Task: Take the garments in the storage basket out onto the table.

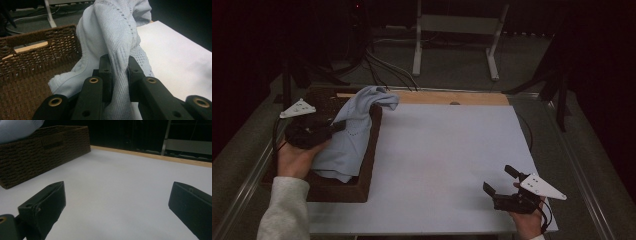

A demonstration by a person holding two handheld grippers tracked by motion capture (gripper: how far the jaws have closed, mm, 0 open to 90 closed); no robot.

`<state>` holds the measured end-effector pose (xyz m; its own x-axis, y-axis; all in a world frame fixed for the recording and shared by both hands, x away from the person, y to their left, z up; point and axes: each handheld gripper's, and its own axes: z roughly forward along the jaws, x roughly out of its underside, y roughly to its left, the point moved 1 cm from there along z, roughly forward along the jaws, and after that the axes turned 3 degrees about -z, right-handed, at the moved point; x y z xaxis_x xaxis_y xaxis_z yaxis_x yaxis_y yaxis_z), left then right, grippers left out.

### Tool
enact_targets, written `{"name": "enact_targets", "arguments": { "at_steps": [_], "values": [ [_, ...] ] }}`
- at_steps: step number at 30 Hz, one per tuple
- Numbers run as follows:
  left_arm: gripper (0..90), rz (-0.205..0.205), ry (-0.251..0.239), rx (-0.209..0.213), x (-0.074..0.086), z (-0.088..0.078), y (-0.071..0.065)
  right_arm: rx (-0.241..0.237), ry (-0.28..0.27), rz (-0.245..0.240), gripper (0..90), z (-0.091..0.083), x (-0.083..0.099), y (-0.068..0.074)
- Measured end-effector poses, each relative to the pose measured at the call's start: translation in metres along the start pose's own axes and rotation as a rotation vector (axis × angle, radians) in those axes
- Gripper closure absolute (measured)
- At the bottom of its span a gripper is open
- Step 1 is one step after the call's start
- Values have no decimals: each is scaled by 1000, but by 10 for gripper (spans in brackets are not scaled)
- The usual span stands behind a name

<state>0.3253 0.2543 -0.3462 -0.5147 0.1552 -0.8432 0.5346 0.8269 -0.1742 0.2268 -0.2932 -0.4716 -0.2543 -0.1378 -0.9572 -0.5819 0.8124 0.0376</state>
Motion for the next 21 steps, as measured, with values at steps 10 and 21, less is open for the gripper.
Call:
{"name": "enact_targets", "arguments": {
  "at_steps": [10, 21],
  "values": [
    [801, 5, -18, 31, -9, -4, -8, -1, 1, -3, 15, 1, 0, 0],
    [811, 15, -22, 55, -13, -2, -14, -1, 1, -4, 15, 1, 0, 0]
  ]
}}
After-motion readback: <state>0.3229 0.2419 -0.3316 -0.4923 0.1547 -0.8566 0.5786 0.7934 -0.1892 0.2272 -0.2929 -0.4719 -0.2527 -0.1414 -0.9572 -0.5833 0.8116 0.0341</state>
